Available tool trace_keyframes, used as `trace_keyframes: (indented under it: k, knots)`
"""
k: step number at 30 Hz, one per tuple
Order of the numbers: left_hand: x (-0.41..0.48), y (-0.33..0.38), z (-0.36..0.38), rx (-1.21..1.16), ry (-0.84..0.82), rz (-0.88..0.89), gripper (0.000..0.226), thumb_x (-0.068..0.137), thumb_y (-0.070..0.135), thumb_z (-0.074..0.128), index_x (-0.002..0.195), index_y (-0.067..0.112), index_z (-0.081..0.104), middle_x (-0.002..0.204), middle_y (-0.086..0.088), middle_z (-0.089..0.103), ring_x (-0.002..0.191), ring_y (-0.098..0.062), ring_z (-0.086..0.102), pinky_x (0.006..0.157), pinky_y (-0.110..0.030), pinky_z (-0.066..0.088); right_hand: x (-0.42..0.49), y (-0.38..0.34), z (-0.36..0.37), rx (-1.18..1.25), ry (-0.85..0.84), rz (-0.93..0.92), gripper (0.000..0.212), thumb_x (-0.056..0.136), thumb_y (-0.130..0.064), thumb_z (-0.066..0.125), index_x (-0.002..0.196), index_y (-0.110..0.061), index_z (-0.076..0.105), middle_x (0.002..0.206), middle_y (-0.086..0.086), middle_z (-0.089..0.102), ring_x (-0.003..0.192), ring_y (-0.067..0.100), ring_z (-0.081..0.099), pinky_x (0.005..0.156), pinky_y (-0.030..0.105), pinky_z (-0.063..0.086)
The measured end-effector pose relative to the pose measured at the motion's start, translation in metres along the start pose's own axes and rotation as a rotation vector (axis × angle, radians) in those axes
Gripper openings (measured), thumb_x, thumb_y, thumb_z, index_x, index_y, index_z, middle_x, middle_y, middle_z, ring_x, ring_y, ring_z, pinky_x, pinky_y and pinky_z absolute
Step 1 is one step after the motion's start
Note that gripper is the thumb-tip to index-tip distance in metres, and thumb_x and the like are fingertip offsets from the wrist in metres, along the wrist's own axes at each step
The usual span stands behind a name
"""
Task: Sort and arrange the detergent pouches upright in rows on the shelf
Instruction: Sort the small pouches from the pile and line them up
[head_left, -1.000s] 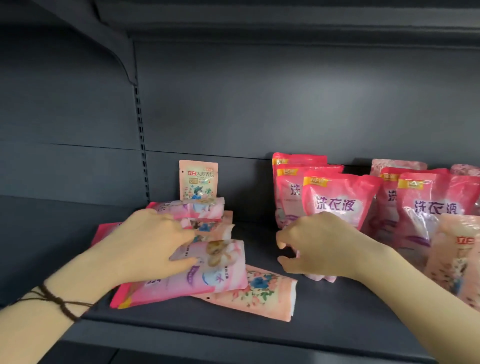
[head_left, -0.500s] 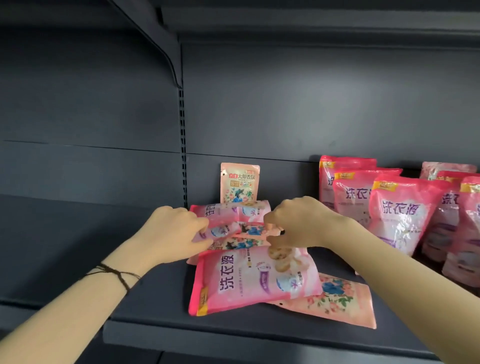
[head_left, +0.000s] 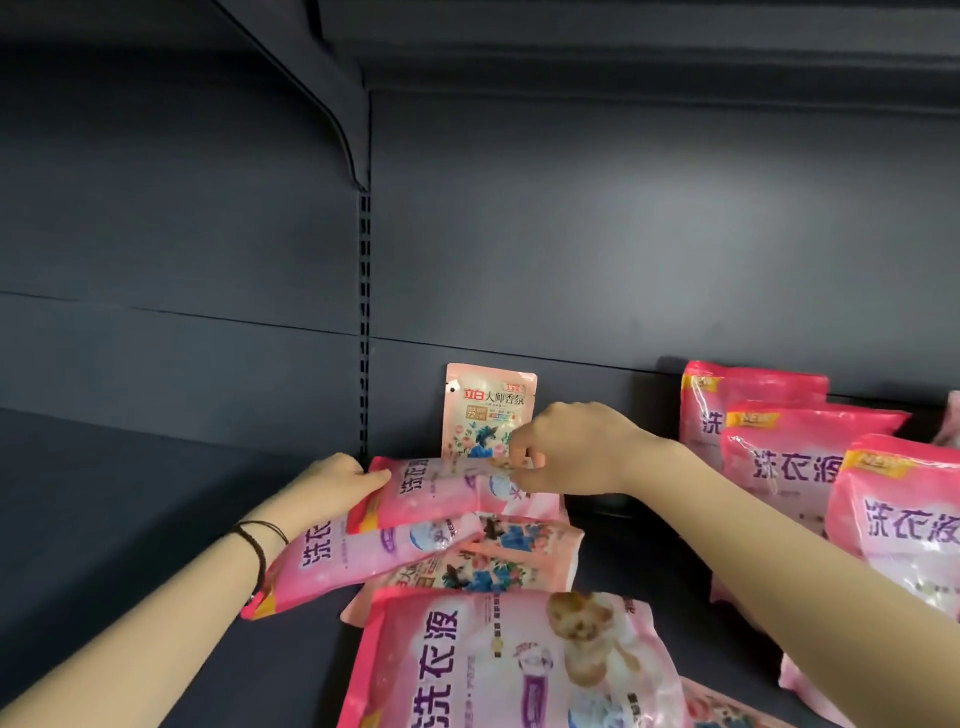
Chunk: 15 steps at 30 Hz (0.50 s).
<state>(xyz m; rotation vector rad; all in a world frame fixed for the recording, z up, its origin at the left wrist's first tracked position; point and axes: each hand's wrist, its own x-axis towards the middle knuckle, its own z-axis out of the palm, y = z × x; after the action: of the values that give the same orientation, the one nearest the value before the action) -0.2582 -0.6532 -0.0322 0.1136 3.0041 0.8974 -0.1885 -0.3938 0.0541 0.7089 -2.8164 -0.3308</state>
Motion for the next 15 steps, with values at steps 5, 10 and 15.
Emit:
trace_keyframes:
  k: [5,10,15]
  knots:
    - [0.007,0.009,0.011,-0.16,0.166,0.011,0.038,0.095,0.022,0.056,0.058,0.015,0.048,0.063,-0.002,0.05,0.055,-0.013,0.043,0.049,-0.026,0.028,0.019,0.006,0.006,0.118,-0.005,0.085,0.028,0.091,-0.047,0.049,0.105,-0.032,0.066,0.108,-0.007,0.065,0.09,0.017,0.057,0.069,0.029,0.044]
    - [0.001,0.027,0.0,-0.495,0.246,0.232,0.024,0.099,0.015,0.046,0.076,0.012,0.043,0.07,-0.001,0.044,0.061,-0.014,0.039,0.055,-0.027,0.03,0.04,0.014,0.007,0.396,0.105,0.201,0.023,0.092,-0.03,0.051,0.103,-0.025,0.07,0.112,-0.004,0.067,0.099,0.019,0.061,0.087,0.034,0.051]
    - [-0.014,0.046,-0.029,-0.548,0.192,0.54,0.018,0.1,0.019,0.046,0.083,0.015,0.047,0.073,-0.001,0.053,0.065,-0.012,0.048,0.062,-0.031,0.037,0.06,0.018,0.008,0.921,0.275,0.258,0.025,0.095,-0.034,0.055,0.113,-0.02,0.065,0.116,-0.002,0.066,0.111,0.013,0.059,0.099,0.03,0.044]
